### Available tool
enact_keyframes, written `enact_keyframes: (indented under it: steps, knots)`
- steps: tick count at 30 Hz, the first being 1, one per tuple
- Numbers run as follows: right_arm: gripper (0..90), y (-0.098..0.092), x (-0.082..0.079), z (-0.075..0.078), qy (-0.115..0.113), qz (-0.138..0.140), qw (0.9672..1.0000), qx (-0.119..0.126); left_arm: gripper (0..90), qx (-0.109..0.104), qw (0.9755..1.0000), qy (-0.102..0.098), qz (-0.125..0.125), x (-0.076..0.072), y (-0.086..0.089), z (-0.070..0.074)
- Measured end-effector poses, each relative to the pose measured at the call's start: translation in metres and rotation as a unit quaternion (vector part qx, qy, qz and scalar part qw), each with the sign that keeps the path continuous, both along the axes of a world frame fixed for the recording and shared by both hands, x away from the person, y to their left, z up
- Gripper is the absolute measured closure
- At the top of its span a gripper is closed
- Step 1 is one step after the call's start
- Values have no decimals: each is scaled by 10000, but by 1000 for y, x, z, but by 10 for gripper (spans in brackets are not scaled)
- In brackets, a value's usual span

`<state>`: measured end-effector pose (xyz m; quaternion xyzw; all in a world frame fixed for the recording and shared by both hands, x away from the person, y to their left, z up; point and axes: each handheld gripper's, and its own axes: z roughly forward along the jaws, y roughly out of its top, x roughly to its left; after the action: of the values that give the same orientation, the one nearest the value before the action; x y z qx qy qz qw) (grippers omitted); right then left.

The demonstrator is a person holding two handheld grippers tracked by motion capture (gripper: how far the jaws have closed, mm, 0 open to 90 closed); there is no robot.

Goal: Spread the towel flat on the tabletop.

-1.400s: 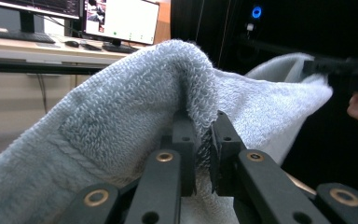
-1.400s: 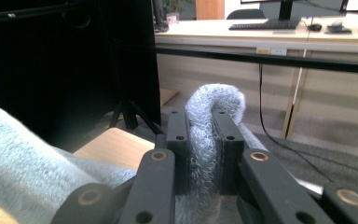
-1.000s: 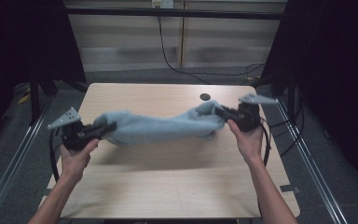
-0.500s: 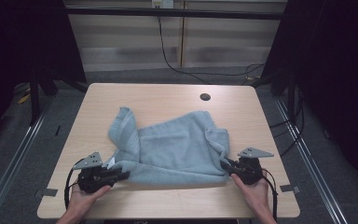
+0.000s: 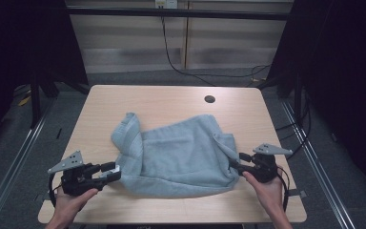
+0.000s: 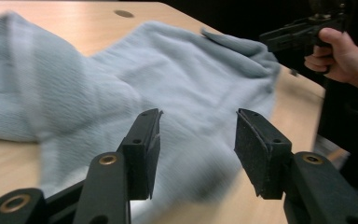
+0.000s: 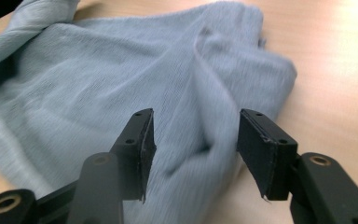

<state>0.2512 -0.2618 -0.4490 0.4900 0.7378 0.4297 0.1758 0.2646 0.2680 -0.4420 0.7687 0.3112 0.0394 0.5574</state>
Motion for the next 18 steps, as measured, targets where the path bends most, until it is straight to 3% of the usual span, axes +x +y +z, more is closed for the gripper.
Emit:
enact_keyframes:
  steps: [4,6,9,12,13,15,17,18]
  knots:
    - [441,8,32,0,70,97,9999,-56,495,259,9995,170,34,35,-16,-2]
    - [439,12,47,-2,99,136,9998,-63,507,413,9989,164,123,51,-24,-7]
    - [435,19,65,-6,158,202,9995,-164,510,454,9979,423,202,75,-35,-24]
    - [438,24,78,-13,381,201,9984,-360,502,889,9942,583,148,86,-45,-45]
    - [464,25,81,-16,413,195,9980,-447,502,1016,9928,616,126,86,-47,-49]
    - [724,24,83,-19,434,108,9973,-582,584,1161,9914,595,46,83,-49,-53]
    - [866,19,82,-16,185,55,9986,-487,743,1333,9894,576,10,79,-49,-53]
    - [880,15,83,-12,112,8,9993,-348,788,1405,9883,595,-16,76,-49,-54]
